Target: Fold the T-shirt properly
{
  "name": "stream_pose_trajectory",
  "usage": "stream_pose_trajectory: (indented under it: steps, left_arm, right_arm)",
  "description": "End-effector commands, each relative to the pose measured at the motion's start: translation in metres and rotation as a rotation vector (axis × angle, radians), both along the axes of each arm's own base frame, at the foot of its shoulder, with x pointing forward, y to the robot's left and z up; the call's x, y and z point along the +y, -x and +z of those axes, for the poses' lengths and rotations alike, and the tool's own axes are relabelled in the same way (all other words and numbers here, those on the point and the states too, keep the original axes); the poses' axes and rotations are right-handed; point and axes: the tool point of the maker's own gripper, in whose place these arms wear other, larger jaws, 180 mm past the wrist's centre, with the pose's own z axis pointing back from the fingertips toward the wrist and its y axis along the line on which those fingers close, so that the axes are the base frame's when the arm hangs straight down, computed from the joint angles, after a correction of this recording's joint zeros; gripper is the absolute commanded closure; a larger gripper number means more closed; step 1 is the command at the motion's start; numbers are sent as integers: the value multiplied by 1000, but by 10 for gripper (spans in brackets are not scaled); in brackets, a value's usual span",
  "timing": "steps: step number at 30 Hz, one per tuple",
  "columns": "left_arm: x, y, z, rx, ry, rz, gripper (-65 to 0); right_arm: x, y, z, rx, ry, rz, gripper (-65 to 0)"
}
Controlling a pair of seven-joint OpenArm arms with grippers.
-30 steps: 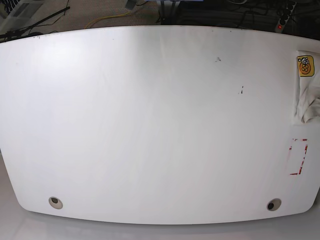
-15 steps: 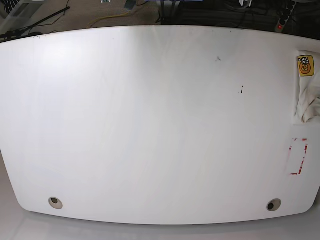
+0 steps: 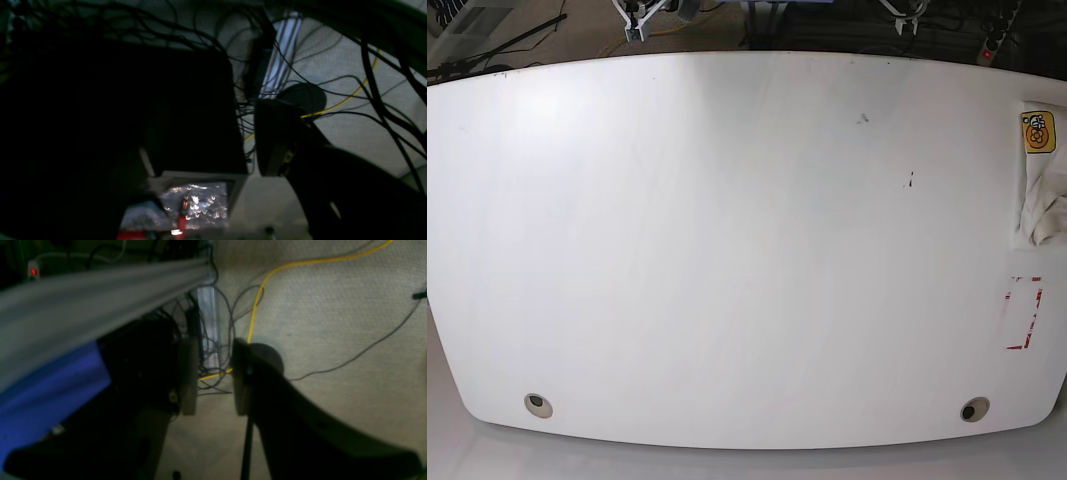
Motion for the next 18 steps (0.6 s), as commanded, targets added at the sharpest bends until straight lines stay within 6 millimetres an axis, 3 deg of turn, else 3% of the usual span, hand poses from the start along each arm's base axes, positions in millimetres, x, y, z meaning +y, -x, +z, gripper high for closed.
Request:
stream_pose_trajectory:
  steps: [1, 7, 12, 18]
  left_arm:
    - [-6, 10, -4, 45, 4, -13, -360]
    - [-7, -8, -9, 42, -33, -55, -360]
    - [-24, -30, -12, 13, -8, -52, -360]
    - [-27, -33, -13, 8, -3, -52, -360]
  right_arm:
    - [-7, 3, -2, 20, 5, -7, -159]
    - [-10, -6, -6, 32, 10, -17, -160]
    - [-15, -10, -9, 35, 48, -26, -163]
    - [-15, -10, -9, 36, 53, -28, -165]
